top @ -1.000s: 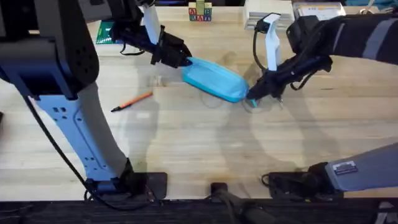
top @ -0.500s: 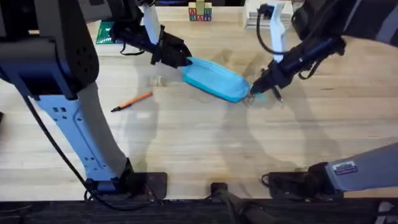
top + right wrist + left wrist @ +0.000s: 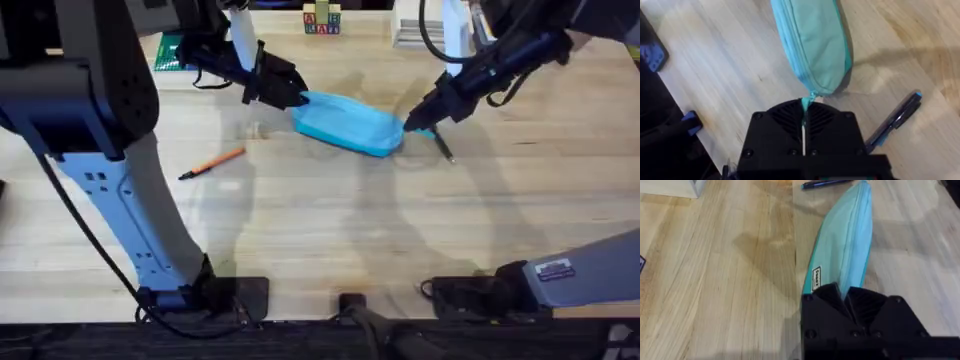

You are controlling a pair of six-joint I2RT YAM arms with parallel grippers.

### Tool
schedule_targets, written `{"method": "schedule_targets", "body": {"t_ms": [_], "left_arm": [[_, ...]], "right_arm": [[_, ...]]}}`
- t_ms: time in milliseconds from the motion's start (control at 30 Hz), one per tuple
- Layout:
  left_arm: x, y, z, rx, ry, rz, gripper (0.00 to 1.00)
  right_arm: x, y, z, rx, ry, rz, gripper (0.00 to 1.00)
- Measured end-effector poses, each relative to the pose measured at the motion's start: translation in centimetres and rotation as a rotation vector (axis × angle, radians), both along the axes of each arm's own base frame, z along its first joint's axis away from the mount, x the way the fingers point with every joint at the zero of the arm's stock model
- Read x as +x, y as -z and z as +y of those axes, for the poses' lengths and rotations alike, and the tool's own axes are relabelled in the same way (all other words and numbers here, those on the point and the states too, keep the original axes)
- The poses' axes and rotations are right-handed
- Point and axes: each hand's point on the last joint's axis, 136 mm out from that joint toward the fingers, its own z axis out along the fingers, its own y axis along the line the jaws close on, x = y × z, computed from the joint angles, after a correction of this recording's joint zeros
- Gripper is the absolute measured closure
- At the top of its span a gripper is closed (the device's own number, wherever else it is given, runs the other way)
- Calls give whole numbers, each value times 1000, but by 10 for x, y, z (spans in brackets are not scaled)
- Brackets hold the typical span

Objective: Unzip the bag, pick up the pens from the table one at a time and place them inside, then zip the bag closed.

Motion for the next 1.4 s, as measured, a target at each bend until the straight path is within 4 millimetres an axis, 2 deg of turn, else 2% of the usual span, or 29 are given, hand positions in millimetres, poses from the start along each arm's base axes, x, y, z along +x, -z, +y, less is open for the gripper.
{"method": "schedule_targets", "body": {"t_ms": [333,900,933,967,1000,1400], "left_arm": [[0,0,0,1,0,0,959],[0,0,1,1,-2,0,958],[0,0,1,1,-2,0,959],[1,0,2,1,-4,0,959],[1,0,2,2,-4,0,959],[1,1,4,5,-9,-1,959]], "right_arm": [[5,-13,18,131,-4,-22,971],[22,-23,30,217,14,-72,971],[22,-23,34,220,1,-84,971],[29,-27,53,236,-56,-153,971],[32,-29,62,243,-84,-188,971],[35,-34,109,268,-215,-311,971]]}}
